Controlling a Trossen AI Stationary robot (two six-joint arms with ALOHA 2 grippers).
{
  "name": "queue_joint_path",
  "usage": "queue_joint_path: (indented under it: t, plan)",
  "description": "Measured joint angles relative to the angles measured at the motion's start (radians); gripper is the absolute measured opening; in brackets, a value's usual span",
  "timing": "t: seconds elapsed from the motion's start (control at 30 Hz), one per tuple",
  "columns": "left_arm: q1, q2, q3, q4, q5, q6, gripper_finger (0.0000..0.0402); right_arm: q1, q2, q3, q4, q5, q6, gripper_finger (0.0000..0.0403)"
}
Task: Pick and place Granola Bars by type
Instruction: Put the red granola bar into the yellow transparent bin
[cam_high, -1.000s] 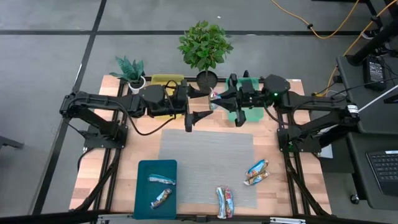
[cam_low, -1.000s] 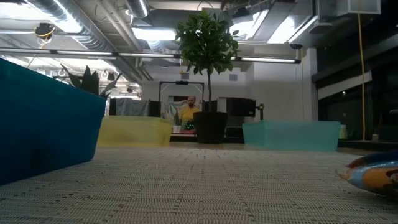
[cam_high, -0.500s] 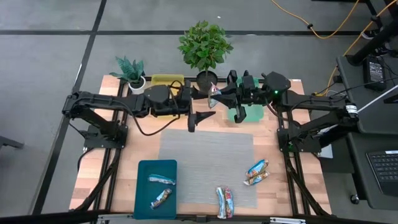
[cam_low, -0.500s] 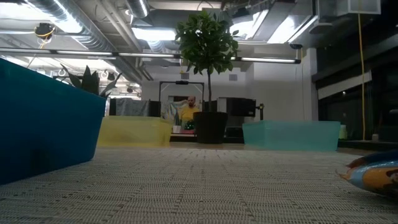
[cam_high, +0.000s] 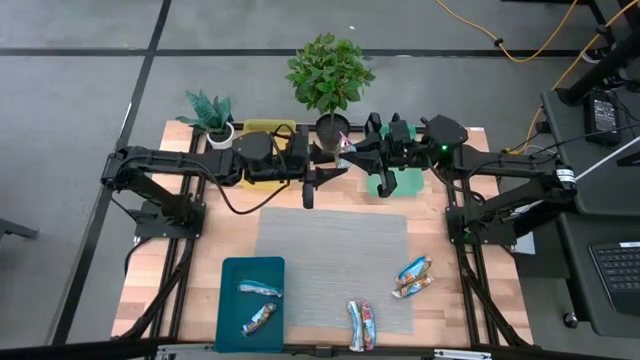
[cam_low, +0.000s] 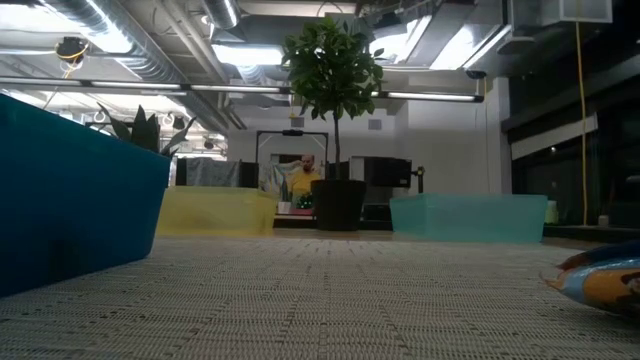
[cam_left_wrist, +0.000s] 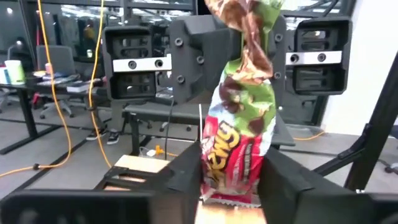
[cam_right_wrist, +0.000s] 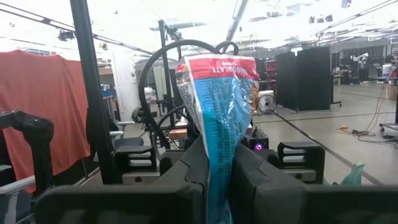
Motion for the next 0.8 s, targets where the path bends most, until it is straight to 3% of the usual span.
queue_joint_path:
  t: [0.17, 0.4, 0.63, 0.8]
  plan:
    - [0.0, 0.0, 0.0, 0.002, 0.002, 0.003, 0.0065, 0.0, 0.0, 0.0, -0.002, 0.0, -0.004, 0.0039]
    - [-0.001, 0.0, 0.0, 0.003, 0.004, 0.003, 0.0054, 0.0, 0.0, 0.0, -0.003, -0.055, -0.029, 0.0054]
    - [-0.001, 0.0, 0.0, 0.007, 0.007, 0.003, 0.0054, 0.0, -0.042, 0.0, -0.06, -0.184, -0.03, 0.016]
    - [0.0, 0.0, 0.0, 0.009, 0.0, -0.001, 0.0054, -0.009, -0.123, 0.0, -0.249, -0.111, -0.06, 0.0229]
